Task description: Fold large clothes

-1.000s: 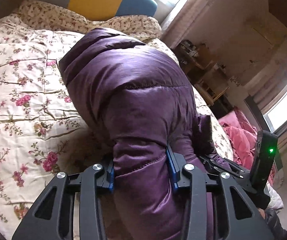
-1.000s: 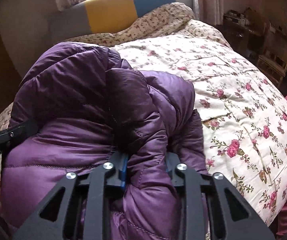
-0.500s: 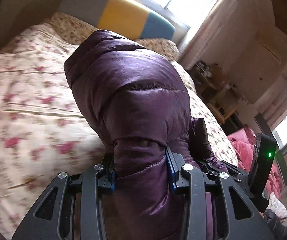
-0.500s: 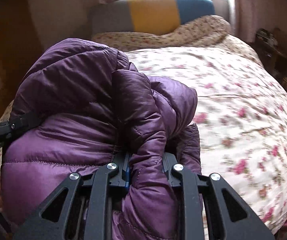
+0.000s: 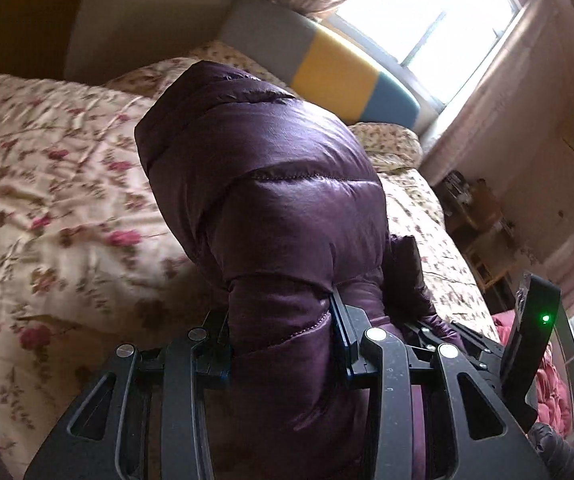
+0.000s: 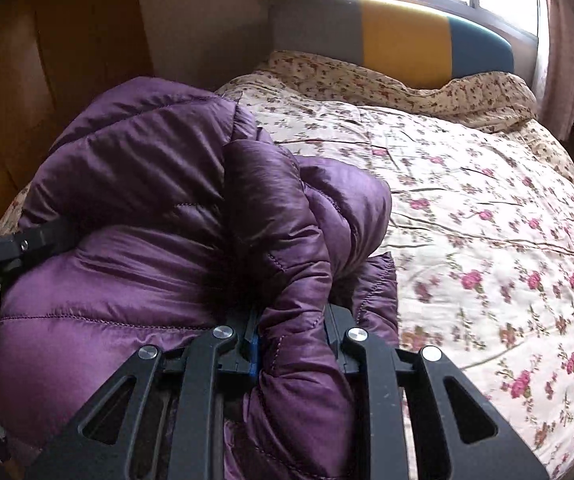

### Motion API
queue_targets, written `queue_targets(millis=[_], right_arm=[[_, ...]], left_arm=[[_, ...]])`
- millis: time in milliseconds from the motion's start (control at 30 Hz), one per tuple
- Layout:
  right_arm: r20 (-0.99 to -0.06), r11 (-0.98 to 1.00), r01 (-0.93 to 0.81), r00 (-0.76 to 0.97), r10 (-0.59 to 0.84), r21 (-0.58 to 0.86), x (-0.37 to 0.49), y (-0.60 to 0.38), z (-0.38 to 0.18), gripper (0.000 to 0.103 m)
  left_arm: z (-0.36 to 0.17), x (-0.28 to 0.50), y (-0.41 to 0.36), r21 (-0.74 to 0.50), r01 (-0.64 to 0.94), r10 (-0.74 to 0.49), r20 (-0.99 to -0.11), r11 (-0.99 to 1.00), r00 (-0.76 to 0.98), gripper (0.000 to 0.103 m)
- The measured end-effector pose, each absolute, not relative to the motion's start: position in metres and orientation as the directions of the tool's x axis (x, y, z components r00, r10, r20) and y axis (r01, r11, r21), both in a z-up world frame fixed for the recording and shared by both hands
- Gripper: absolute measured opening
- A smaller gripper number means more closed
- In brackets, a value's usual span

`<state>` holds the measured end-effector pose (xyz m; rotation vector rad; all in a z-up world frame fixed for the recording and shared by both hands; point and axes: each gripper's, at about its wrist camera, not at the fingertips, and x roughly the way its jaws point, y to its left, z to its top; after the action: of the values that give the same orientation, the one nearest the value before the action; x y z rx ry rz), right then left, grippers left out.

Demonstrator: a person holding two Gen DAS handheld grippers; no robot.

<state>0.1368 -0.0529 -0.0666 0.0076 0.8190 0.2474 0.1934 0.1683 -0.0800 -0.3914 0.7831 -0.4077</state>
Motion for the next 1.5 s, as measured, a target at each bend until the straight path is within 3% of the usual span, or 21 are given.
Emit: queue_targets(millis=[67,233,333,567,633,900,1500], right_arm=[[-0.725,0.972,-0.212,0.654,0.216,0.098,0.143,-0.05,-0.074,0.023],[-0.724,0.971,-0.223,0.656,0.212,0.083,0.153,-0.051,-0.093,0.03],[-0.714,0.968,-0.23,0.662,0.231,0.099,0.149,-0.056,-0.107,0.031],[-0.704,0.964,-0.234,0.663,0.253,0.126,0.14,-0.064,-0.1,0.04],[-0.705,0.967,-0.222,0.666,0.245,0.126,0.138,-0.066,-0.094,0.051],[-0.683,0.972,-0.219,0.698,0.217,0.085,0.122,-0.071,-0.074,0.074],[-0.649,0.971,-0.229,0.728,0.219,0.07,0.073,-0.09,-0.055,0.084]], left_arm=[[-0.092,0.195,0.174,-0.494,0.17,-0.479,-0.61,0.853,0.631,0.041],[-0.109,0.191,0.179,-0.474,0.094,-0.416,-0.64,0.875,0.646,0.06],[-0.118,0.191,0.173,-0.454,0.055,-0.374,-0.653,0.89,0.659,0.064],[-0.114,0.185,0.166,-0.407,-0.01,-0.292,-0.672,0.914,0.681,0.064],[-0.105,0.178,0.164,-0.376,-0.027,-0.253,-0.674,0.926,0.694,0.064],[-0.081,0.148,0.167,-0.32,-0.074,-0.16,-0.644,0.944,0.748,0.068],[-0.077,0.096,0.145,-0.306,-0.054,-0.153,-0.612,0.951,0.776,0.068]])
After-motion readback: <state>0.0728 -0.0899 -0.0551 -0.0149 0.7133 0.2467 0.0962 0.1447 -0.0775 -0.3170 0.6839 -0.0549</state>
